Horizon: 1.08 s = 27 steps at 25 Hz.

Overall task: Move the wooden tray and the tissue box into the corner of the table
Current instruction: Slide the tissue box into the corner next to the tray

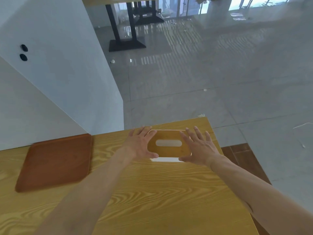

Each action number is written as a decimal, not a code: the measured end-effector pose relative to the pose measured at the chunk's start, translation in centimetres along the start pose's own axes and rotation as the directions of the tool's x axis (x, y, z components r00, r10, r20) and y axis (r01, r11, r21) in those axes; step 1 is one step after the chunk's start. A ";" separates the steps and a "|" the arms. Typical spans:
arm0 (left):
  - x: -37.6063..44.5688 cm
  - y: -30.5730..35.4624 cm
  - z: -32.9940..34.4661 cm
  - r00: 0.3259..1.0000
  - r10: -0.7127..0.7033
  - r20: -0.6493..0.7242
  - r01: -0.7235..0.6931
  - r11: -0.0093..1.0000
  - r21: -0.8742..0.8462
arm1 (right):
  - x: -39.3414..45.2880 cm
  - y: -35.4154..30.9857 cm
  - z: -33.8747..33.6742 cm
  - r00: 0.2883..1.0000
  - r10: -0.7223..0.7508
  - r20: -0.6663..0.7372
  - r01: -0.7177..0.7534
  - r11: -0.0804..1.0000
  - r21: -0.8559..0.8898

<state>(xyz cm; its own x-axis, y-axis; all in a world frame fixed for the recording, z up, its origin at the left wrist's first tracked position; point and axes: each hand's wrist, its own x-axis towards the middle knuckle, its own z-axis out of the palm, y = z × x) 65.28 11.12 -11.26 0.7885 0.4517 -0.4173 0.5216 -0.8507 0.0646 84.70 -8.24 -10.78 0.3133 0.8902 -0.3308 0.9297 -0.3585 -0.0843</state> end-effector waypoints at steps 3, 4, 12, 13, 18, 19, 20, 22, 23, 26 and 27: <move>1.7 -0.1 0.4 0.995 0.032 0.095 -0.036 0.998 0.044 | 1.3 0.5 0.6 0.996 0.009 0.087 -0.010 1.000 0.012; 2.1 -0.1 0.5 0.992 0.038 0.118 -0.044 0.998 0.051 | 1.6 0.6 0.8 0.992 0.011 0.124 -0.013 1.000 0.015; 3.3 0.6 1.4 0.983 0.046 0.176 -0.056 0.997 0.054 | 4.0 0.1 2.5 0.983 0.001 0.184 -0.010 0.999 0.046; 3.3 0.6 1.5 0.985 0.047 0.167 -0.057 0.997 0.059 | 4.1 0.1 2.5 0.985 -0.001 0.175 -0.008 0.999 0.047; 3.0 1.0 1.4 0.995 0.063 0.076 -0.066 0.997 0.037 | 4.1 -0.4 2.0 0.994 -0.030 0.105 0.027 0.999 0.026; 2.9 1.2 1.2 0.996 0.063 0.068 -0.066 0.997 0.039 | 4.0 -0.5 1.8 0.995 -0.034 0.099 0.032 0.999 0.021; 2.7 1.5 1.1 0.996 0.060 0.067 -0.063 0.997 0.042 | 3.9 -0.6 1.5 0.994 -0.039 0.101 0.038 0.999 0.014; 1.8 2.1 0.8 0.997 0.043 0.070 -0.046 0.998 0.038 | 3.3 -0.7 0.8 0.992 -0.057 0.109 0.058 0.998 -0.006; 1.3 2.4 0.7 0.997 0.035 0.070 -0.037 0.999 0.031 | 3.0 -0.7 0.4 0.992 -0.067 0.106 0.068 0.998 -0.014; -0.7 2.8 0.0 0.999 0.023 0.041 -0.023 1.000 -0.006 | 1.4 -0.9 -0.9 0.992 -0.103 0.068 0.104 0.994 -0.020; -1.5 3.0 -0.3 0.999 0.022 0.028 -0.021 1.000 -0.016 | 0.7 -1.1 -1.3 0.991 -0.119 0.056 0.120 0.993 -0.020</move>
<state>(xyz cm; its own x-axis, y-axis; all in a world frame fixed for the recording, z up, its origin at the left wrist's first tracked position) 65.72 7.97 -10.13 0.7904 0.4253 -0.4409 0.5097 -0.8559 0.0880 84.17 -6.85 -9.69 0.1896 0.9093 -0.3704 0.9641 -0.2437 -0.1049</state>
